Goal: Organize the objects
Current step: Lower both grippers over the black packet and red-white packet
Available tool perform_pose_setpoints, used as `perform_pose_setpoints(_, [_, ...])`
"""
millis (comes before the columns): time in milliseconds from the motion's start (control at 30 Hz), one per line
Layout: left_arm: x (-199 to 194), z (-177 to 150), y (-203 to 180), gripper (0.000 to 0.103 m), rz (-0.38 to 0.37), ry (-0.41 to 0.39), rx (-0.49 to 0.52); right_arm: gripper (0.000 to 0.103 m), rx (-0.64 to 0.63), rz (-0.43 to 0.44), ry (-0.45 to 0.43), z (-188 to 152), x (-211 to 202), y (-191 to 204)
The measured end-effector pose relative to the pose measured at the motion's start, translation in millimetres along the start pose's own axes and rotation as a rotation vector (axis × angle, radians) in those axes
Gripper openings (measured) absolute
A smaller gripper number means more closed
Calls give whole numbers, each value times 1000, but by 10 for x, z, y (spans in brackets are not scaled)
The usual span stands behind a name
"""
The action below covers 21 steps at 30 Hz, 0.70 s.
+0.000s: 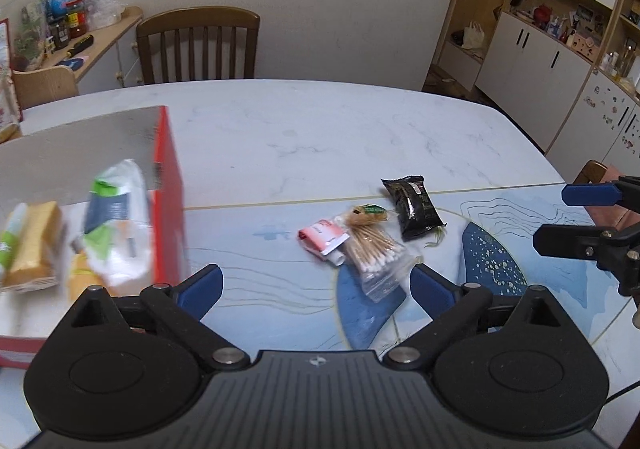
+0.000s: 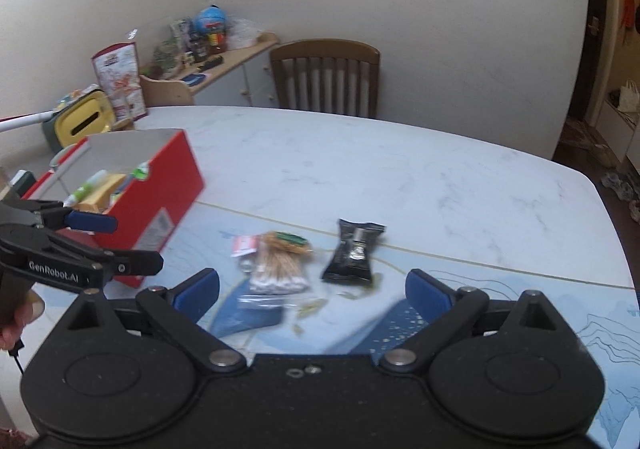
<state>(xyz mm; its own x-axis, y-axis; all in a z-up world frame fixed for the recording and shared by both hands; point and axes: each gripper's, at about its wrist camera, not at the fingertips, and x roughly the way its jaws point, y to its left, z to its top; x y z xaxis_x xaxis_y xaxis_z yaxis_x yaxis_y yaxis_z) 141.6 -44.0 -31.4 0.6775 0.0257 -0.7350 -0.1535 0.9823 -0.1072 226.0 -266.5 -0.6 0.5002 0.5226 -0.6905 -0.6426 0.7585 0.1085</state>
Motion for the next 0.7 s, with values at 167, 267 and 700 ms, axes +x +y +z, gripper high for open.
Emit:
perform_pose_setpoints(167, [302,-4,-100,100,60,7,15,99,26,-10,20,12,167,-210])
perform_pose_setpoints(267, [458,8,-155,103,122,-11,57,99,37,-21,35,15,293,-297])
perform_pose_setpoints(700, [867,-16,-181,103,211,-8,23,96,38,-12,92,47,759,-455])
